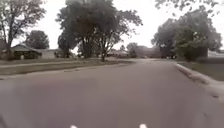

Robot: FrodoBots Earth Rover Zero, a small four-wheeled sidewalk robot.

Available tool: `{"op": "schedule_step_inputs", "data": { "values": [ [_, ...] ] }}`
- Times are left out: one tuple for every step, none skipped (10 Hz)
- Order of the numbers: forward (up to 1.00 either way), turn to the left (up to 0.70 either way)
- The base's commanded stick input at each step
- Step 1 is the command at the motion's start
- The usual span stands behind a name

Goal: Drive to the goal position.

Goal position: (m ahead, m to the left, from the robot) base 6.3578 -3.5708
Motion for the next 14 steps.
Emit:
{"op": "schedule_step_inputs", "data": {
  "values": [
    [0.7,-0.35],
    [0.7,-0.16],
    [0.7,0.0],
    [0.7,0.0],
    [0.7,0.0],
    [0.7,0.0],
    [0.7,0.0],
    [0.7,0.0],
    [0.7,0.0],
    [0.7,0.0],
    [0.7,0.0],
    [0.7,0.0],
    [0.7,0.0],
    [0.7,0.0]
  ]
}}
